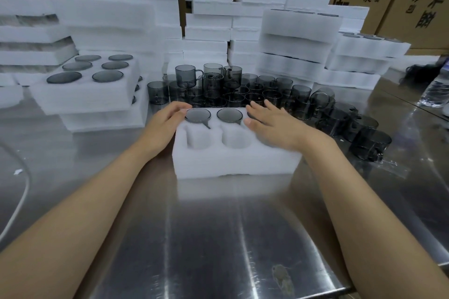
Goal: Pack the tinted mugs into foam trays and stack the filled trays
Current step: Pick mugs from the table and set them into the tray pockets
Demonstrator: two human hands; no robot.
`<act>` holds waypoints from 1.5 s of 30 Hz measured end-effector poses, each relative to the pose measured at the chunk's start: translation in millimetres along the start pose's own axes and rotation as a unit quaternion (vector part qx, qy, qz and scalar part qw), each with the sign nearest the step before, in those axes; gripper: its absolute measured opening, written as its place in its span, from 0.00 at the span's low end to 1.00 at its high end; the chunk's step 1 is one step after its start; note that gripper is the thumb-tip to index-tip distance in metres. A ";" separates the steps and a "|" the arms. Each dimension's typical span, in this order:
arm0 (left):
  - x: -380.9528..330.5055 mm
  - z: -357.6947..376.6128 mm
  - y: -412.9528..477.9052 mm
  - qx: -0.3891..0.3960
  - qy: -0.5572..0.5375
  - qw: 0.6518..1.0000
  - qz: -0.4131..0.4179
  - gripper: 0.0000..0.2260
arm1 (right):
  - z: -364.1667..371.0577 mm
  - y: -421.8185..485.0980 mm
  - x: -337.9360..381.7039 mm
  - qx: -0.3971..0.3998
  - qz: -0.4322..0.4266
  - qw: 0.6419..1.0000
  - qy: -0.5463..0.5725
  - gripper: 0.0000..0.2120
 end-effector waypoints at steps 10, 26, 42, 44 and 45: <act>-0.4 0.7 0.1 0.001 0.000 1.000 -0.003 0.10 | -29.0 -4.1 -28.2 -0.183 0.082 0.979 0.046 0.25; 0.8 0.6 1.5 -0.001 -0.005 1.000 0.001 0.08 | -36.9 -21.3 -72.5 -0.201 0.286 0.936 0.029 0.23; 0.8 0.9 0.6 0.003 -0.009 1.000 -0.007 0.09 | -24.2 -20.6 -90.7 -0.171 0.317 0.932 0.033 0.30; 0.8 0.9 0.4 0.004 -0.011 1.000 -0.007 0.09 | -25.8 -21.0 -93.4 -0.182 0.317 0.930 0.034 0.27; 0.8 0.7 0.4 0.004 -0.012 1.000 -0.007 0.09 | -27.4 -21.3 -93.9 -0.195 0.314 0.928 0.039 0.27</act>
Point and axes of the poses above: each hand's wrist, its own y-axis towards the middle knuckle, its own z-axis out of the palm, x = y × z, the point moved 7 cm from there along y, towards the middle knuckle, and after that the axes turned 1 degree about -y, right-handed, at the moved point
